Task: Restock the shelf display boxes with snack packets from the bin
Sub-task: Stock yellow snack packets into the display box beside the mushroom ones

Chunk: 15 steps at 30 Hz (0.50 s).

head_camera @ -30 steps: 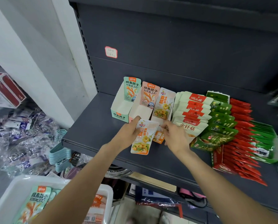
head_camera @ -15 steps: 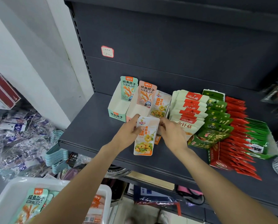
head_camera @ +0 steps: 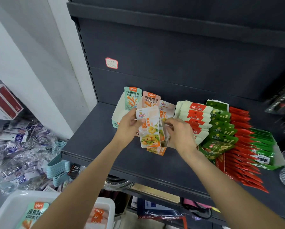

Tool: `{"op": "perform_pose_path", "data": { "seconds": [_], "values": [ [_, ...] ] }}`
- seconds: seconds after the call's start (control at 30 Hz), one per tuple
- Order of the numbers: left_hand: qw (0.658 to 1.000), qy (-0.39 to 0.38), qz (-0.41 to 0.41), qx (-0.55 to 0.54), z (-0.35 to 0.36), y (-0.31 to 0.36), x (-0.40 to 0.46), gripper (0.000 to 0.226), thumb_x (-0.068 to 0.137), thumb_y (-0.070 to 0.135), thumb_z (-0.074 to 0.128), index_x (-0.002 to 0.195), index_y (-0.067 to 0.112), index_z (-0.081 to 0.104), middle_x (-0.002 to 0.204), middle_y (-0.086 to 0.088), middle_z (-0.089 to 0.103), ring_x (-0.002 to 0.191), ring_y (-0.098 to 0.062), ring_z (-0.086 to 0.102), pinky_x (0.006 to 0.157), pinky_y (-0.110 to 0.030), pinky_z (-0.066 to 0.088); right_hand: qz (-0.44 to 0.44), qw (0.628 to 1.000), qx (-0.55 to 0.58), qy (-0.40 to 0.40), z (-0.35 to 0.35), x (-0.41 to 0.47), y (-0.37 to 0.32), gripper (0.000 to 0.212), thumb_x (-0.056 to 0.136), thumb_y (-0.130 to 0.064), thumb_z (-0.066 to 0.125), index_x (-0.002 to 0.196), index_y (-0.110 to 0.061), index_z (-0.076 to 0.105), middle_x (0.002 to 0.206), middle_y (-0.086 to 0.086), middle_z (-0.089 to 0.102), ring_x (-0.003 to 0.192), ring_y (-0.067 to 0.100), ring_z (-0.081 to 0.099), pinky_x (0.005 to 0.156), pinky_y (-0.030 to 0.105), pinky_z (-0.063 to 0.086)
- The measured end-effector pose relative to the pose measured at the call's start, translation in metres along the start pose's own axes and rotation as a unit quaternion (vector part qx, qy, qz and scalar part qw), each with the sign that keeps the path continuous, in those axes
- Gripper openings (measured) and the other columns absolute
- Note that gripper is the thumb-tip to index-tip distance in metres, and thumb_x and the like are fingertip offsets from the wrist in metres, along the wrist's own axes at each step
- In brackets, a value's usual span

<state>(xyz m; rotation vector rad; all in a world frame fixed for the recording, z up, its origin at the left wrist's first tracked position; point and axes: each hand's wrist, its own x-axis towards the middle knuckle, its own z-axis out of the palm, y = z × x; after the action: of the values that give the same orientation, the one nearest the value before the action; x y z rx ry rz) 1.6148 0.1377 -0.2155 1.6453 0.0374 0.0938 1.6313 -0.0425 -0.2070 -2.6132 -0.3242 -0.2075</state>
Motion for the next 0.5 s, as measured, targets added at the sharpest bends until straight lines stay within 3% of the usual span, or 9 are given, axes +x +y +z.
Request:
{"op": "perform_pose_path", "data": {
  "seconds": [0.17, 0.3, 0.5],
  "values": [
    [0.999, 0.025, 0.017, 0.024, 0.013, 0.005, 0.016, 0.025, 0.094, 0.011, 0.054, 0.118, 0.007, 0.054, 0.120, -0.002, 0.063, 0.110, -0.015, 0.061, 0.086, -0.036, 0.055, 0.006, 1.000, 0.000, 0.012, 0.002, -0.004, 0.005, 0.025, 0.092, -0.007, 0.054, 0.113, -0.015, 0.067, 0.107, 0.005, 0.068, 0.092, 0.022, 0.064, 0.072, 0.029, 0.049],
    [0.999, 0.022, 0.012, 0.043, 0.024, 0.001, 0.023, 0.028, 0.093, 0.011, 0.055, 0.121, 0.009, 0.054, 0.125, -0.003, 0.061, 0.115, -0.017, 0.058, 0.089, -0.033, 0.054, 0.001, 1.000, -0.019, 0.020, 0.002, -0.007, 0.010, 0.024, 0.093, -0.013, 0.056, 0.115, -0.016, 0.064, 0.104, 0.003, 0.070, 0.088, 0.020, 0.066, 0.069, 0.032, 0.054],
    [0.999, 0.010, 0.030, -0.023, 0.022, 0.004, 0.025, 0.019, 0.091, 0.009, 0.058, 0.109, 0.014, 0.056, 0.114, 0.005, 0.065, 0.108, -0.009, 0.061, 0.090, -0.033, 0.053, 0.035, 0.999, 0.031, -0.012, -0.010, 0.005, 0.004, 0.041, 0.090, -0.021, 0.062, 0.130, -0.017, 0.053, 0.111, 0.002, 0.069, 0.096, 0.016, 0.068, 0.079, 0.033, 0.057]
  ]
}}
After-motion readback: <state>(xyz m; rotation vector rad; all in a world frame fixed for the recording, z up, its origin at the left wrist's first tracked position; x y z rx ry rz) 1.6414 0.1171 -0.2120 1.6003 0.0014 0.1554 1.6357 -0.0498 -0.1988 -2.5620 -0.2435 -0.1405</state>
